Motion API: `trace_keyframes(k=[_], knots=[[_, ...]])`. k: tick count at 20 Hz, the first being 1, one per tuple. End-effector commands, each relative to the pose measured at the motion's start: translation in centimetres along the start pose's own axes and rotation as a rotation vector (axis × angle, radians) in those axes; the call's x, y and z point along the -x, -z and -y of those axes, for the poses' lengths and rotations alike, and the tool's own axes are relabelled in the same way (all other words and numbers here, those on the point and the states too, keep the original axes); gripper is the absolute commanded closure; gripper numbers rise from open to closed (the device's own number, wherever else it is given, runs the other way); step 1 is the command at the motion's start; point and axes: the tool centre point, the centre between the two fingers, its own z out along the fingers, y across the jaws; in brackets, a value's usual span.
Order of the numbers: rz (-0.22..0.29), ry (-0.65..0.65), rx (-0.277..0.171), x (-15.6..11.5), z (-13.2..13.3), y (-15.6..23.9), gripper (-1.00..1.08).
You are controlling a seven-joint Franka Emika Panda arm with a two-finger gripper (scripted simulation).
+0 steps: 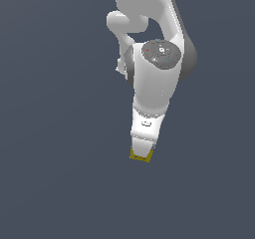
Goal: Pick up the object and move it to a goal position.
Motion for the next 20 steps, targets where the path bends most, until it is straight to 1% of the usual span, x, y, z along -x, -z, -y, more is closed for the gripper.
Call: trace_keyframes(k=[1,6,12,20], knots=[[-0.003,0.032,0.001,-0.2,-0.3,-0.3,-0.92],[-0.006,0.063,0.002,-0.4,-0.6,-0.6,-0.92],[-0.006,0.061,0.002,-0.4,-0.6,-1.0,-0.92],[-0.006,0.065,0.002,-0.4,-0.5,-4.5,-0.92]])
